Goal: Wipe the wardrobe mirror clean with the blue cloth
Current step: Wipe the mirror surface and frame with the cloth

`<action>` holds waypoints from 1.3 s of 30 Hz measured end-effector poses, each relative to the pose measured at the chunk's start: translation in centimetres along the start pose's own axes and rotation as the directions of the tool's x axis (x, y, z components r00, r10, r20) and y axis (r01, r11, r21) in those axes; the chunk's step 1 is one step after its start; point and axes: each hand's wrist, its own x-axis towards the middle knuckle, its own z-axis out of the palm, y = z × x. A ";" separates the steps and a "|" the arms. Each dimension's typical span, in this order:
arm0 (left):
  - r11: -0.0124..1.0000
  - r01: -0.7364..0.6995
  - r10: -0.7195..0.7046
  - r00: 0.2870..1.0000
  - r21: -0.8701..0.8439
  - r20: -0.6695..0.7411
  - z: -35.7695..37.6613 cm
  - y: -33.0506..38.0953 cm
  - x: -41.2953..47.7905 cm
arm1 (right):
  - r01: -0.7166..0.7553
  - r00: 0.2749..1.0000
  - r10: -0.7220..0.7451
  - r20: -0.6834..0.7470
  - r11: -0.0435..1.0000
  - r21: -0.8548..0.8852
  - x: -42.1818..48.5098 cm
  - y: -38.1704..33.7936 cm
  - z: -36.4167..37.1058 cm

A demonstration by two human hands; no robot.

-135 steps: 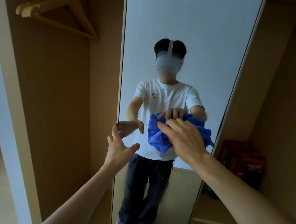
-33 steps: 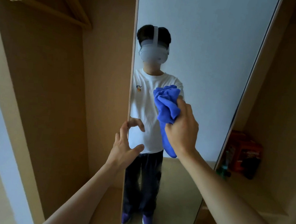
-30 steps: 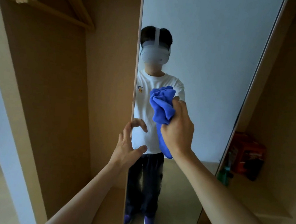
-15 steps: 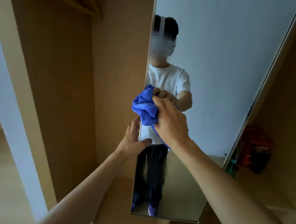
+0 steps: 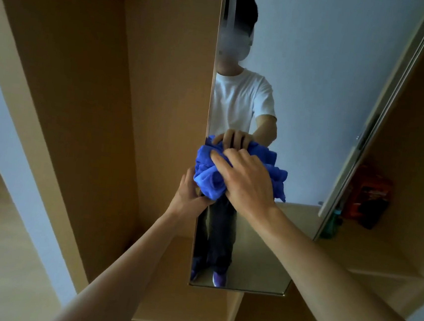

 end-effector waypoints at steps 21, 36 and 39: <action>0.996 0.087 -0.088 0.993 0.013 0.073 0.0 -2.9 0.2 | -0.084 0.996 0.084 -0.001 0.995 0.051 1.9 2.4 -3.2; 0.999 -0.001 0.000 1.000 0.042 0.018 0.5 -3.9 0.4 | -0.041 0.988 0.032 0.153 0.998 0.055 -4.2 0.4 2.1; 0.997 0.027 -0.027 1.000 0.066 -0.005 0.8 -3.9 0.2 | -0.042 0.991 0.033 0.133 0.997 0.065 -3.8 1.2 1.3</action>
